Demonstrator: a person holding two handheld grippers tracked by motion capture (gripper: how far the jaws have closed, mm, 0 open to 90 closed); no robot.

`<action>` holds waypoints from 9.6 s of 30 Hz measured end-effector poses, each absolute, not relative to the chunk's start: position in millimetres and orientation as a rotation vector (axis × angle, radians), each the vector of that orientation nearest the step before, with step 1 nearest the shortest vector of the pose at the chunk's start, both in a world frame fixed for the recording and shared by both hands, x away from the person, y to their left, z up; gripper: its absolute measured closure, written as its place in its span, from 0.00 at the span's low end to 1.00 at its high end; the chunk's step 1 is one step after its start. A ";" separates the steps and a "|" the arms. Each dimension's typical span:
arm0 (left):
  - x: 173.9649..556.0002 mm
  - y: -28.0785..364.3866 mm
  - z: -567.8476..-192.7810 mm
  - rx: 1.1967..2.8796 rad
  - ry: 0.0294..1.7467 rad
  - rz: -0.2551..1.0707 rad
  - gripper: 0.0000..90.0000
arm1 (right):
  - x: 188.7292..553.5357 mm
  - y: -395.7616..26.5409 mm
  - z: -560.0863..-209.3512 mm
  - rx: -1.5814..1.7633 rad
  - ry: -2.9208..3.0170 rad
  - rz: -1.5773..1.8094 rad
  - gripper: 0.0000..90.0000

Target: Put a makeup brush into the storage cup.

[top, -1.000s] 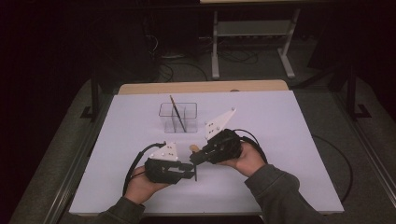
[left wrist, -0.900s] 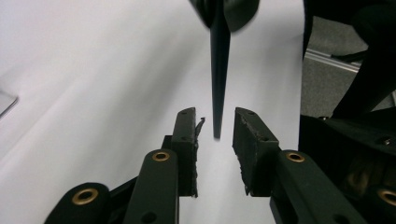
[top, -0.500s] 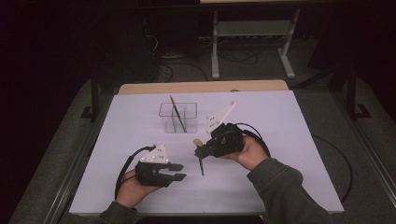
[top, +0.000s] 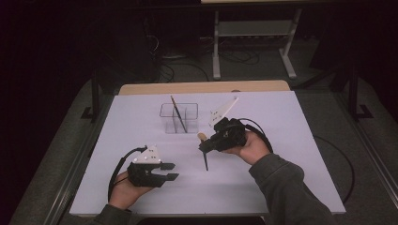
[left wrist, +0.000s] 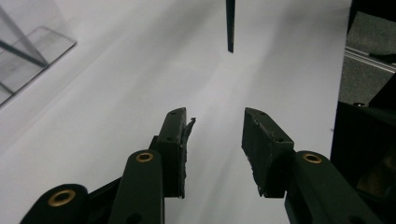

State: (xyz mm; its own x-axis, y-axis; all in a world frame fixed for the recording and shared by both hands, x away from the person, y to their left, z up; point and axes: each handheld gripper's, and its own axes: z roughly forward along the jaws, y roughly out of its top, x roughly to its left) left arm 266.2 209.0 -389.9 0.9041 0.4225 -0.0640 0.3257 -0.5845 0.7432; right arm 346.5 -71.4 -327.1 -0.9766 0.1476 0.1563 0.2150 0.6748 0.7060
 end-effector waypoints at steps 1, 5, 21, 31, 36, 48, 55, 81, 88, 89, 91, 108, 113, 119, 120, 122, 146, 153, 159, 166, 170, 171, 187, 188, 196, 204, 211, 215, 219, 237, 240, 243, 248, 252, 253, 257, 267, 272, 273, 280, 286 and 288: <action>266.7 210.5 -390.3 2.244 0.537 0.154 0.67 | 348.0 -72.1 -327.4 -0.314 -2.792 -1.186 0.92; 268.0 214.7 -390.6 2.239 0.551 0.156 0.65 | 354.9 -74.4 -328.7 -0.322 -2.796 -1.202 0.92; 269.1 222.9 -390.8 2.232 0.564 0.150 0.64 | 369.5 -83.7 -332.4 -0.420 -2.766 -1.195 0.92; 269.6 226.7 -390.7 2.230 0.578 0.155 0.62 | 376.6 -84.5 -333.8 -0.451 -2.758 -1.184 0.92; 270.1 227.7 -393.2 2.224 0.596 0.149 0.62 | 381.4 -83.9 -331.2 -0.443 -2.771 -1.183 0.92; 271.1 231.2 -392.3 2.216 0.610 0.181 0.57 | 392.8 -79.8 -321.0 -0.440 -2.790 -1.177 0.92; 271.0 236.5 -391.6 2.211 0.625 0.185 0.55 | 397.8 -77.0 -314.7 -0.424 -2.803 -1.192 0.92; 270.7 242.7 -389.5 2.177 0.648 0.190 0.52 | 419.0 -69.8 -296.8 -0.433 -2.822 -1.206 0.92; 270.4 242.8 -388.9 2.174 0.645 0.185 0.52 | 424.9 -67.4 -290.3 -0.442 -2.830 -1.208 0.92; 270.3 242.8 -388.9 2.171 0.649 0.184 0.52 | 425.4 -67.3 -289.3 -0.450 -2.828 -1.208 0.92; 270.0 243.1 -388.9 2.167 0.657 0.183 0.52 | 427.6 -66.8 -287.4 -0.447 -2.832 -1.212 0.92; 270.2 243.9 -387.9 2.175 0.650 0.191 0.49 | 439.6 -62.7 -276.6 -0.471 -2.838 -1.210 0.92; 270.2 244.0 -388.0 2.172 0.654 0.191 0.48 | 444.6 -57.8 -272.2 -0.460 -2.844 -1.217 0.92; 270.3 245.2 -387.2 2.170 0.652 0.192 0.48 | 451.0 -51.8 -268.5 -0.473 -2.845 -1.210 0.92; 270.5 245.4 -387.0 2.171 0.650 0.193 0.48 | 452.5 -51.0 -267.9 -0.471 -2.851 -1.210 0.92; 270.6 245.6 -386.9 2.168 0.648 0.194 0.48 | 454.5 -49.7 -266.1 -0.475 -2.848 -1.212 0.92; 270.1 246.5 -386.4 2.158 0.656 0.189 0.47 | 477.5 -38.5 -251.3 -0.535 -2.864 -1.211 0.92; 270.3 247.3 -385.9 2.161 0.652 0.189 0.47 | 484.5 -34.1 -250.6 -0.543 -2.876 -1.209 0.92; 270.3 247.5 -386.2 2.156 0.651 0.187 0.47 | 489.1 -29.0 -249.8 -0.554 -2.873 -1.204 0.92; 270.5 248.0 -386.2 2.156 0.652 0.188 0.47 | 493.9 -24.8 -250.8 -0.569 -2.876 -1.200 0.92; 270.7 247.9 -386.4 2.159 0.649 0.188 0.47 | 497.3 -23.8 -252.9 -0.570 -2.886 -1.201 0.92; 270.6 247.8 -386.4 2.158 0.649 0.187 0.47 | 497.5 -23.4 -253.2 -0.583 -2.883 -1.198 0.92; 270.9 248.1 -386.1 2.163 0.649 0.189 0.46 | 506.7 -18.8 -264.4 -0.635 -2.879 -1.182 0.92; 270.6 247.8 -386.2 2.157 0.653 0.186 0.46 | 507.5 -18.7 -265.1 -0.629 -2.883 -1.186 0.92; 270.9 248.5 -385.8 2.169 0.645 0.190 0.46 | 510.2 -18.1 -269.6 -0.641 -2.881 -1.190 0.92; 270.5 248.8 -385.7 2.168 0.649 0.187 0.46 | 512.2 -16.7 -274.4 -0.652 -2.875 -1.188 0.92; 270.3 248.5 -385.8 2.168 0.650 0.185 0.46 | 512.4 -15.8 -278.7 -0.664 -2.870 -1.187 0.92; 270.5 248.4 -386.0 2.172 0.648 0.186 0.46 | 512.6 -16.7 -282.0 -0.671 -2.868 -1.182 0.92; 270.1 247.6 -386.3 2.162 0.656 0.184 0.46 | 512.6 -17.8 -285.5 -0.683 -2.864 -1.181 0.92; 270.2 247.3 -387.0 2.168 0.651 0.184 0.46 | 511.1 -19.1 -299.0 -0.700 -2.850 -1.191 0.92; 270.1 247.0 -387.1 2.167 0.651 0.184 0.46 | 510.9 -19.9 -301.1 -0.708 -2.848 -1.186 0.92; 270.2 247.5 -387.1 2.168 0.651 0.185 0.46 | 510.2 -19.9 -302.3 -0.712 -2.843 -1.186 0.92; 269.9 246.7 -387.6 2.170 0.652 0.183 0.46 | 509.6 -20.4 -306.7 -0.717 -2.838 -1.194 0.92; 269.9 246.6 -387.5 2.168 0.653 0.183 0.46 | 509.2 -21.0 -310.5 -0.724 -2.839 -1.194 0.92; 270.0 246.8 -387.5 2.167 0.654 0.185 0.46 | 508.8 -21.5 -311.0 -0.732 -2.837 -1.191 0.92; 270.1 246.5 -387.7 2.171 0.654 0.183 0.46 | 508.1 -22.8 -313.8 -0.737 -2.832 -1.196 0.92; 270.5 245.5 -388.4 2.179 0.644 0.185 0.46 | 505.3 -21.9 -322.9 -0.739 -2.833 -1.185 0.92; 270.2 244.9 -388.6 2.175 0.648 0.182 0.46 | 503.8 -22.6 -327.3 -0.746 -2.825 -1.182 0.92; 270.2 244.8 -388.6 2.175 0.648 0.183 0.46 | 503.6 -22.6 -327.8 -0.744 -2.825 -1.181 0.91; 269.9 244.4 -388.8 2.171 0.654 0.182 0.46 | 501.6 -22.8 -334.2 -0.750 -2.820 -1.181 0.92; 270.1 243.9 -388.7 2.180 0.648 0.183 0.46 | 500.8 -22.8 -339.0 -0.745 -2.822 -1.172 0.91; 270.0 244.0 -388.8 2.178 0.649 0.184 0.46 | 500.4 -22.9 -340.1 -0.750 -2.819 -1.173 0.91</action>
